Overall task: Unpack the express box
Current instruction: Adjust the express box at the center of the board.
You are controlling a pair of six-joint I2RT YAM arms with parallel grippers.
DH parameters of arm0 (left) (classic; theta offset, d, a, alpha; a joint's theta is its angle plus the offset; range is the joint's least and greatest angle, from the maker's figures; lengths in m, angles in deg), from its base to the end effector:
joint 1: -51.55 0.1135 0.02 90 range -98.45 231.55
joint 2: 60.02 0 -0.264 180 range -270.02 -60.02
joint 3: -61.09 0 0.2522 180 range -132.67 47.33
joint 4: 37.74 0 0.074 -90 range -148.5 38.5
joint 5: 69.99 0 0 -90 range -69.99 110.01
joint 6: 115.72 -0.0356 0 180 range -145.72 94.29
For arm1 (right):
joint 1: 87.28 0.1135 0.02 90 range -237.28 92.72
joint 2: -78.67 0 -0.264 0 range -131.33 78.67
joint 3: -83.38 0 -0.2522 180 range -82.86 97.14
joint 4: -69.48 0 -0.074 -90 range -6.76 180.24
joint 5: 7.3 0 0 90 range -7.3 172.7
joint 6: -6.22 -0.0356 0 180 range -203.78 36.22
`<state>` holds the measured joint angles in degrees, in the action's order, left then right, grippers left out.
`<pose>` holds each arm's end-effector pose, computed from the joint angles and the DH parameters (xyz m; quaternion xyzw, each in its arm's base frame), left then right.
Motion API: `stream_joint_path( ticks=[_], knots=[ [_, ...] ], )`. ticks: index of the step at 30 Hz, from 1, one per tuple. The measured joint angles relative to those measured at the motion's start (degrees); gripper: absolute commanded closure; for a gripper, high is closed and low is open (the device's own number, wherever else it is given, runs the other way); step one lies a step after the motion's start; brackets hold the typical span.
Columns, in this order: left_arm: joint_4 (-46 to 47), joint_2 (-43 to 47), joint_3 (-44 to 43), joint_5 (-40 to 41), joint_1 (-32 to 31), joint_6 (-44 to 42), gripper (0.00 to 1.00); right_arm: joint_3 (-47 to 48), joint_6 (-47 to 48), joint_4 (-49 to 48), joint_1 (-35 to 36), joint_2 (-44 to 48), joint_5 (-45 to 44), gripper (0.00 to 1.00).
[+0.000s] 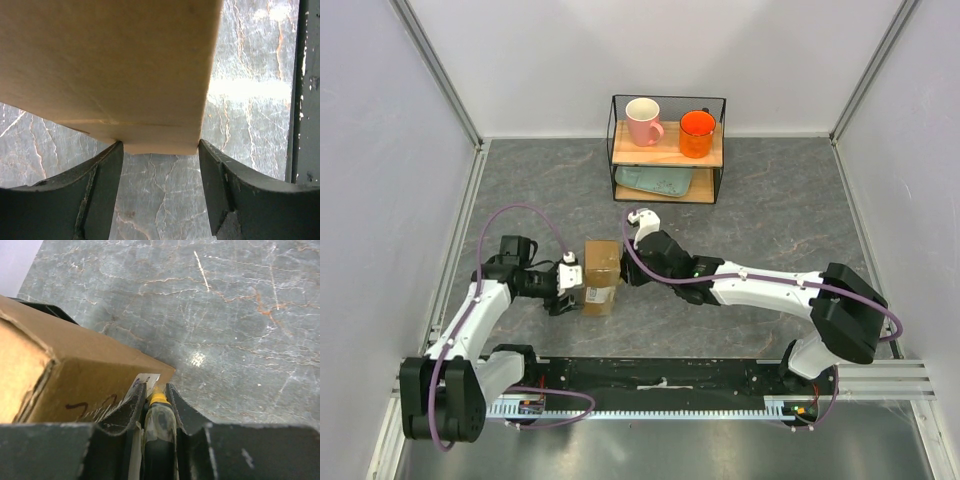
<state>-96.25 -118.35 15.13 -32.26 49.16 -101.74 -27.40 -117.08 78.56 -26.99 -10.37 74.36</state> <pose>0.1578 -0.0348 0.1937 0.6163 0.6398 -0.2584 0.3797 0.1772 0.3001 0.2392 -0.1645 0.8438 0.3266 0.3927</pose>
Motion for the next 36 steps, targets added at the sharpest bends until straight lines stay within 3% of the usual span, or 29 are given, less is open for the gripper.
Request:
stream_joint_path(
  ticks=[14, 22, 36],
  knots=[
    [3.4, -5.7, -5.0, -2.6, -6.3, 12.5, 0.32, 7.9, 5.9, 10.0, -0.6, 0.6, -7.5, 1.00],
    [9.2, -5.7, -4.3, -2.5, -7.8, 17.1, 0.21, 4.2, 9.6, 9.5, 0.9, 4.7, -10.2, 1.00],
    [3.5, 0.4, -1.2, 4.3, -8.5, 14.4, 0.16, -0.7, 13.7, 6.1, 3.7, 7.8, -9.4, 1.00]
  ],
)
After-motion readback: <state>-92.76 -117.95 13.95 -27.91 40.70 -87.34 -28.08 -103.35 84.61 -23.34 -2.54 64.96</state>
